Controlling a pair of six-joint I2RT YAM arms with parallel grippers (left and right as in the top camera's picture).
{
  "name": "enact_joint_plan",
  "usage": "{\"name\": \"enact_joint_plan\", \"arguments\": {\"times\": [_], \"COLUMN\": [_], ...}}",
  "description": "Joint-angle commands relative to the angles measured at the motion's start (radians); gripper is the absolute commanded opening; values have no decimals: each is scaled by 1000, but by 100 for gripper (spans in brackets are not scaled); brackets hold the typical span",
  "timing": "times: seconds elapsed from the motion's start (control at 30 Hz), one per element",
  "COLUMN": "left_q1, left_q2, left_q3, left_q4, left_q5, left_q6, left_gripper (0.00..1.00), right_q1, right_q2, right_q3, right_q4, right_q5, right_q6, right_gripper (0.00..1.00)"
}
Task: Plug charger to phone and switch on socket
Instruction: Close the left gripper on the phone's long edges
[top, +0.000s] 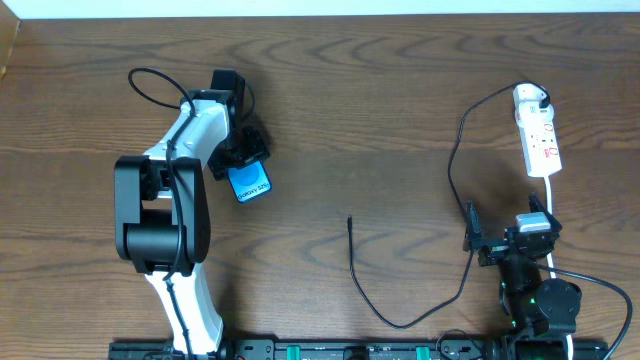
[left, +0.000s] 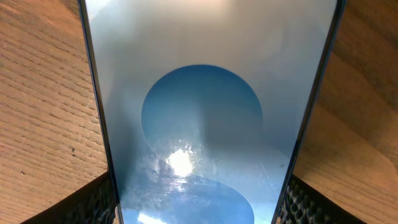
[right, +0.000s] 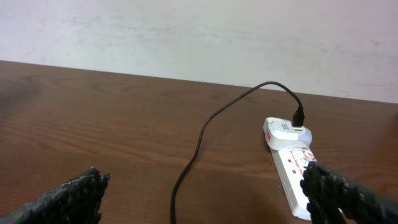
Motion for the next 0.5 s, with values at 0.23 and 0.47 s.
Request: {"name": "enact_joint_plan", "arguments": {"times": [0.23, 0.47], "left_q1": [-2, -2], "left_q2": [34, 34], "left_q3": [-9, -8], "left_q4": [0, 0], "left_q5": [5, 5], "left_q6": [-1, -1], "left_gripper": [41, 8], "right_q1": [5, 5], "right_q2": [-6, -6], "right_q3": [-1, -1], "right_q4": [-4, -4], "right_q5": [5, 5], "right_q6": [9, 9], "right_gripper": [99, 99]}}
